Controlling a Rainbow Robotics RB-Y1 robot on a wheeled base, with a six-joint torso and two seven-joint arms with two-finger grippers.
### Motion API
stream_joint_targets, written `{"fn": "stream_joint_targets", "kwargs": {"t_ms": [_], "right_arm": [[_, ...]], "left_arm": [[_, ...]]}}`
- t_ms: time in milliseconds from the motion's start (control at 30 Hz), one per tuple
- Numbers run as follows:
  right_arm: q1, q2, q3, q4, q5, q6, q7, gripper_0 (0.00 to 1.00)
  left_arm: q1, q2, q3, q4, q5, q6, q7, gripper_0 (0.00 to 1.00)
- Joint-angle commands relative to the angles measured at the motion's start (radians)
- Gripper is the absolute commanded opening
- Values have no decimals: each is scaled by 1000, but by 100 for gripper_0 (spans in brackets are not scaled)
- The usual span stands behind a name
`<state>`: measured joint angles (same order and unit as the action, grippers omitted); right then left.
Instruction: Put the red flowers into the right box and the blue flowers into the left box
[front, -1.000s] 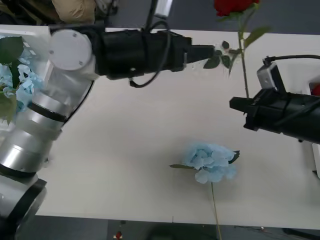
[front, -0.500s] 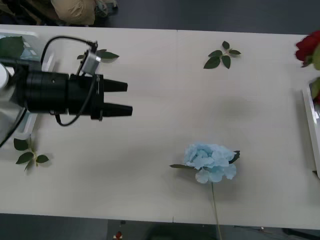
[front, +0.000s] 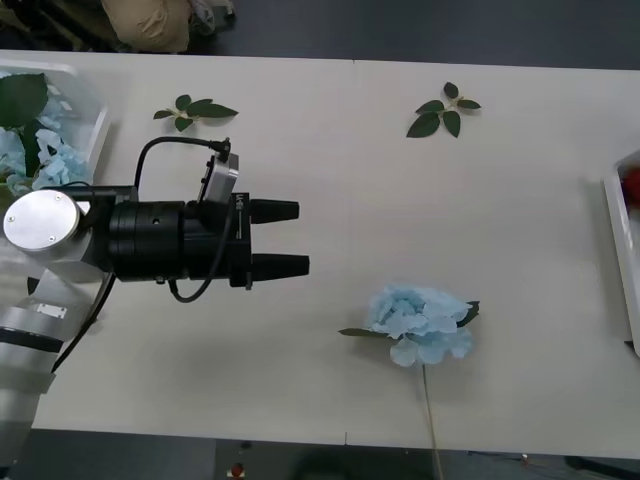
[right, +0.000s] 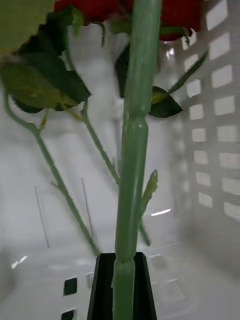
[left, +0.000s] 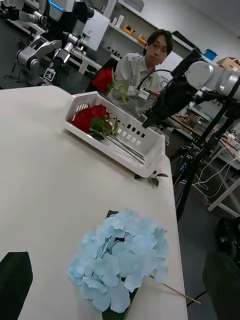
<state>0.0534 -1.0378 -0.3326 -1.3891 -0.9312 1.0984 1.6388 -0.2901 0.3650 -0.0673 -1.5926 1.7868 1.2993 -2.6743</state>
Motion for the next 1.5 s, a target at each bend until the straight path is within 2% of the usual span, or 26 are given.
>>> {"fn": "stream_joint_targets", "kwargs": {"t_ms": [33,133,167,200,233,267,300,400,533,733,1000,1200,1333,1500], "right_arm": [[-29,-50,46,65,22,-78,52,0],[-49,-51,64,101,35,-101,56,0],[-56,-51,73,107,41,-106,61,6],[-61,-51,79,108,49,-109,64,28],[-64,-51,83,108,52,-109,65,40],[-70,-51,89,108,57,-109,67,58],[-76,-51,96,108,55,-111,70,69],[-89,-51,119,107,49,-118,78,86],[-96,-56,148,81,-20,-109,78,94],[-60,-57,152,-122,-120,9,58,100],[201,-56,96,-577,-184,3,-89,100],[333,-57,81,-801,-189,-25,-129,100],[364,-59,96,-892,-196,-26,-122,100],[341,-99,222,-966,-196,-66,-129,100]], "left_arm": [[-6,-6,15,-33,0,6,-31,100],[-7,-9,15,-33,0,12,-31,100],[-7,-9,15,-33,2,12,-31,100],[-9,-9,15,-35,3,12,-31,100],[-9,-9,15,-33,5,12,-31,100],[-11,-9,15,-33,8,11,-31,100],[-12,-9,15,-33,11,8,-31,100],[-12,-9,15,-33,20,3,-31,100],[-12,-9,15,-33,20,3,-31,100],[-12,-9,15,-33,20,3,-31,100],[-12,-9,15,-33,20,3,-31,100],[-12,-9,15,-33,20,3,-31,100],[-12,-9,15,-33,20,3,-31,100],[-12,-9,15,-33,20,3,-31,100]]}}
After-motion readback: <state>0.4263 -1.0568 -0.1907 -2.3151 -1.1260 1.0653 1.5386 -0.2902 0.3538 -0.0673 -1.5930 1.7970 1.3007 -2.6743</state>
